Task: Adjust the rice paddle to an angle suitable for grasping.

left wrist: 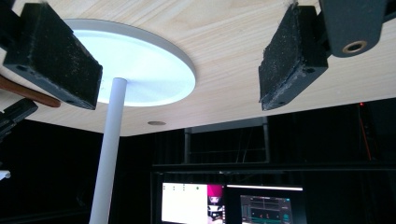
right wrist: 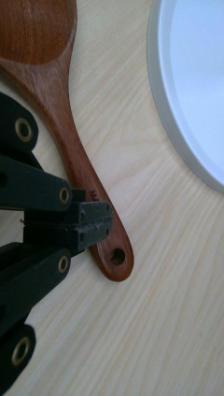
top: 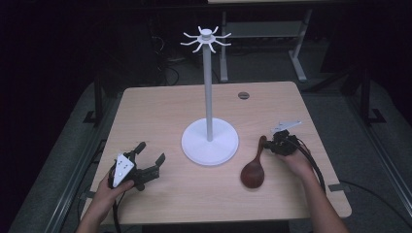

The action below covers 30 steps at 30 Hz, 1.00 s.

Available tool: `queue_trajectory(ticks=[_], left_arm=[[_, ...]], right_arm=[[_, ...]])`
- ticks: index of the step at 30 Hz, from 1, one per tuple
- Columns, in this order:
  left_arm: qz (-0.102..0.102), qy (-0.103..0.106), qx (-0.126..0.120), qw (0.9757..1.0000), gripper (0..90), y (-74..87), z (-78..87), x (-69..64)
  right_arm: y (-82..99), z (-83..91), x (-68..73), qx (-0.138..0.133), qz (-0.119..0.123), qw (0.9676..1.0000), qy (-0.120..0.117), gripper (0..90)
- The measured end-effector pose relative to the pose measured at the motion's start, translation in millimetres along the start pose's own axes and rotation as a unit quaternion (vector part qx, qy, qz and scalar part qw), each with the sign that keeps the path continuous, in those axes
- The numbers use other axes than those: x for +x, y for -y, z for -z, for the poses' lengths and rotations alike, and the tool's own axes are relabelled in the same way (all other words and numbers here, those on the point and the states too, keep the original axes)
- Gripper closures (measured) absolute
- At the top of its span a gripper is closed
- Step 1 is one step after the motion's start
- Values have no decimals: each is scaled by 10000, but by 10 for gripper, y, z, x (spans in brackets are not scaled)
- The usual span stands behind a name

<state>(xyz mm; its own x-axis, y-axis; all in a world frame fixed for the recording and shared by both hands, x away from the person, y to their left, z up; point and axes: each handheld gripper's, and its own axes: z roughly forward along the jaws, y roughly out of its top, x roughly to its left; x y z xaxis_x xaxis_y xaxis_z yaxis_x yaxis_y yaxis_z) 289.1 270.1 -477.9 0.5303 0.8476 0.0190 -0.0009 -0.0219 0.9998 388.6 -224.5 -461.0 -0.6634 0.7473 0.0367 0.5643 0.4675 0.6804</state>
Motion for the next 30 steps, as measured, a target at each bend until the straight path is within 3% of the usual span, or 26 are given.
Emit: queue_trajectory(ticks=[7, 20, 30], left_arm=[[1, 2, 0, 10000, 130, 0, 0, 0], [-1, 1, 0, 10000, 130, 0, 0, 0], [-1, 1, -1, 10000, 130, 0, 0, 0]], right_arm=[[-29, -45, 92, -3, 49, 9998, -193, 897], [-106, -121, 320, 54, 368, 9979, -528, 897], [-124, -148, 388, 81, 573, 9963, -636, 898]])
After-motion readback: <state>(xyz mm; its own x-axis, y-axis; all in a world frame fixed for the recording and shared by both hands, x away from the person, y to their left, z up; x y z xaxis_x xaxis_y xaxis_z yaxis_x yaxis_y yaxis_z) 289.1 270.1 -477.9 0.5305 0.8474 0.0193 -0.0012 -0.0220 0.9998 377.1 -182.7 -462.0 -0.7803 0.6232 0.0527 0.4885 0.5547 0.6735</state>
